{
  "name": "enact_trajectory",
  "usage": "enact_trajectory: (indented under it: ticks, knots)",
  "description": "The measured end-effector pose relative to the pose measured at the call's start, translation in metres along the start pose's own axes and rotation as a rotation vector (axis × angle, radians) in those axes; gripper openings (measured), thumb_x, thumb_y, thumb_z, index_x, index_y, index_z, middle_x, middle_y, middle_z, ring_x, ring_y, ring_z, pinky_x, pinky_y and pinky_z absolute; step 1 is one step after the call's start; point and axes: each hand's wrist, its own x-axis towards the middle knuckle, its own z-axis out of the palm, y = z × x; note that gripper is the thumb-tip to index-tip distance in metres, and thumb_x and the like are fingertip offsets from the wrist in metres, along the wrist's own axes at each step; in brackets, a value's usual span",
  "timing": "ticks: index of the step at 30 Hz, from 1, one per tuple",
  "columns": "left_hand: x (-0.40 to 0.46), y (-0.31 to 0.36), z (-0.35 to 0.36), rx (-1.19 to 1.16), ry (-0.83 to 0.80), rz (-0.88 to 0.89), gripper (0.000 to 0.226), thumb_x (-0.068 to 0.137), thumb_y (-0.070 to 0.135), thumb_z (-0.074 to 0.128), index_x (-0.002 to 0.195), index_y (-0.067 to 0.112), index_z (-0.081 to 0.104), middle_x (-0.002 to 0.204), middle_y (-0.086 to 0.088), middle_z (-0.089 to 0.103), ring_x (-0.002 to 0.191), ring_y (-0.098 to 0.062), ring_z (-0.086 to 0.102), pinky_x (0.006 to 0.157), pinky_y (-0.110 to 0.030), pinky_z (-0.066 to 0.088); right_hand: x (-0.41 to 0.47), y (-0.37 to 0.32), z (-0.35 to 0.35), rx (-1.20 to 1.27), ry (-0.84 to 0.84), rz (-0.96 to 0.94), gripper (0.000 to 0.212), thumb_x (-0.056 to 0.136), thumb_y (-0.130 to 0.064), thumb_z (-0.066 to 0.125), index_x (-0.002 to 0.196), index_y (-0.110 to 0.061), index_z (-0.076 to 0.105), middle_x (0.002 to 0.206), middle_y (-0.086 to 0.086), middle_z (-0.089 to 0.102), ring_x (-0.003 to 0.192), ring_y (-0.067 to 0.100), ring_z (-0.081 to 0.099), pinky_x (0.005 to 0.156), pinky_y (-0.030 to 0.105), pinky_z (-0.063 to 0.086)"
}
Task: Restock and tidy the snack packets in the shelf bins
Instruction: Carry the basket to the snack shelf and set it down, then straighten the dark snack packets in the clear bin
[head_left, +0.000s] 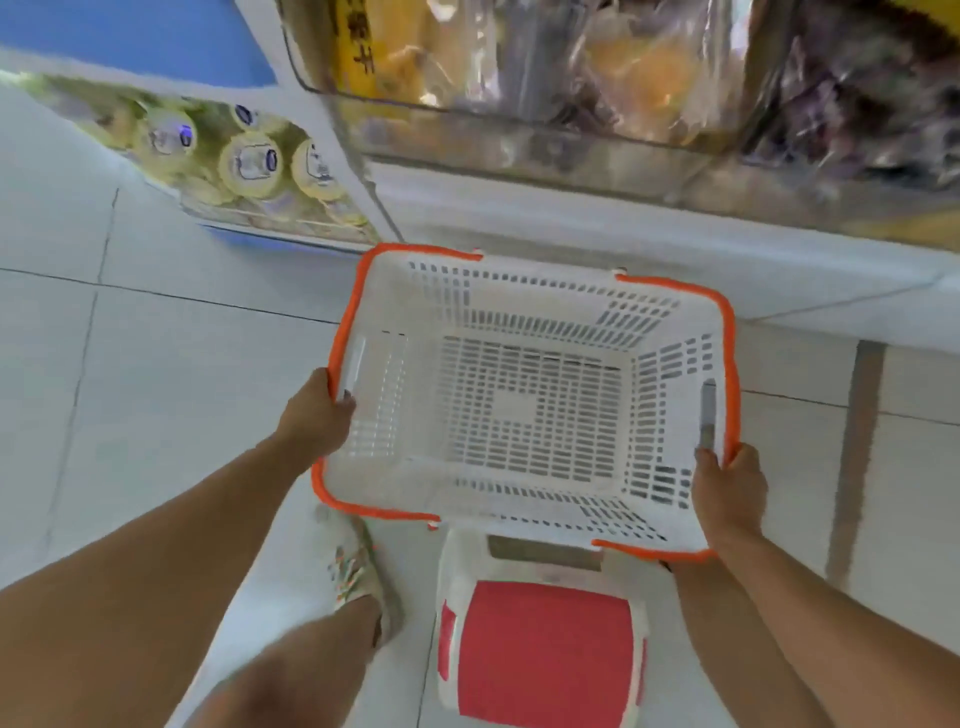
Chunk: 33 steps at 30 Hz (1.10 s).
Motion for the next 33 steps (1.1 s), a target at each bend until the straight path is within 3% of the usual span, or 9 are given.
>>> enact_trajectory:
  ticks: [4, 8, 12, 15, 19, 21, 26, 30, 33]
  knots:
    - [0.074, 0.032, 0.052, -0.019, -0.109, 0.013, 0.035, 0.095, 0.013, 0.052, 0.130, 0.007, 0.046, 0.117, -0.016, 0.061, 0.098, -0.033, 0.061, 0.079, -0.042, 0.054, 0.062, 0.015, 0.027, 0.008, -0.010, 0.048, 0.034, 0.100, -0.025, 0.054, 0.123, -0.001, 0.048, 0.102, 0.013, 0.057, 0.085, 0.030, 0.056, 0.076, 0.043, 0.049]
    - [0.099, 0.043, 0.079, -0.077, -0.134, -0.045, 0.047, 0.091, 0.001, 0.054, 0.136, 0.008, 0.040, 0.124, -0.017, 0.059, 0.095, -0.029, 0.057, 0.066, -0.034, 0.047, 0.102, 0.019, 0.043, -0.065, -0.024, 0.105, 0.038, 0.088, -0.024, 0.063, 0.118, -0.009, 0.044, 0.104, 0.013, 0.062, 0.088, 0.035, 0.064, 0.078, 0.051, 0.058]
    - [0.058, 0.078, 0.066, 0.027, -0.045, -0.110, 0.076, 0.090, 0.021, 0.068, 0.150, 0.007, 0.023, 0.142, -0.019, 0.042, 0.125, -0.039, 0.049, 0.096, -0.047, 0.048, 0.104, -0.002, 0.021, -0.187, -0.170, 0.161, 0.068, 0.084, -0.027, 0.069, 0.139, -0.010, 0.032, 0.134, 0.018, 0.050, 0.112, 0.040, 0.057, 0.088, 0.053, 0.054]
    - [0.011, 0.122, 0.042, 0.065, 0.130, 0.109, 0.063, 0.090, 0.026, 0.068, 0.144, 0.010, 0.039, 0.134, -0.012, 0.055, 0.123, -0.032, 0.054, 0.095, -0.039, 0.046, 0.087, -0.062, -0.010, -0.268, -0.260, -0.109, 0.079, 0.087, -0.029, 0.069, 0.150, -0.013, 0.024, 0.149, 0.013, 0.036, 0.131, 0.039, 0.044, 0.103, 0.054, 0.044]
    - [-0.017, 0.184, 0.040, 0.008, -0.095, 0.431, 0.007, 0.091, 0.031, 0.065, 0.097, 0.029, 0.067, 0.091, 0.007, 0.070, 0.080, -0.013, 0.069, 0.060, -0.018, 0.047, 0.072, -0.166, -0.036, -0.187, -0.620, -0.625, 0.034, 0.093, -0.029, 0.067, 0.126, -0.023, 0.062, 0.118, -0.004, 0.067, 0.102, 0.013, 0.067, 0.081, 0.027, 0.052]
    - [-0.012, 0.204, 0.049, 0.029, -0.158, 0.597, 0.003, 0.090, 0.032, 0.065, 0.089, 0.033, 0.067, 0.089, 0.010, 0.070, 0.076, -0.005, 0.067, 0.066, -0.021, 0.053, 0.069, -0.191, -0.039, -0.167, -0.704, -0.816, 0.022, 0.093, -0.031, 0.069, 0.115, -0.025, 0.068, 0.103, -0.010, 0.070, 0.091, 0.004, 0.068, 0.082, 0.027, 0.055]
    - [0.037, 0.249, 0.049, 0.046, -0.181, 0.969, 0.002, 0.090, 0.030, 0.068, 0.088, 0.029, 0.068, 0.081, 0.013, 0.068, 0.064, -0.009, 0.066, 0.065, -0.031, 0.057, 0.106, -0.215, -0.024, -0.217, -0.574, -1.032, 0.017, 0.092, -0.037, 0.069, 0.106, -0.026, 0.068, 0.091, -0.014, 0.068, 0.072, 0.007, 0.069, 0.070, 0.032, 0.058]
    - [0.057, 0.257, 0.040, 0.266, -0.080, 1.156, 0.007, 0.090, 0.034, 0.066, 0.089, 0.029, 0.070, 0.082, 0.016, 0.067, 0.070, -0.006, 0.065, 0.064, -0.026, 0.054, 0.110, -0.218, -0.021, -0.413, -0.420, -1.252, 0.023, 0.094, -0.046, 0.063, 0.113, -0.033, 0.066, 0.098, -0.021, 0.066, 0.076, 0.002, 0.064, 0.069, 0.018, 0.051]
    - [0.050, 0.261, 0.030, 0.220, -0.052, 1.241, 0.011, 0.093, 0.030, 0.064, 0.089, 0.022, 0.071, 0.078, 0.010, 0.067, 0.069, -0.006, 0.064, 0.062, -0.023, 0.052, 0.085, -0.217, -0.026, -0.366, -0.247, -1.379, 0.021, 0.092, -0.047, 0.063, 0.106, -0.032, 0.069, 0.088, -0.020, 0.067, 0.074, 0.002, 0.064, 0.071, 0.024, 0.054]
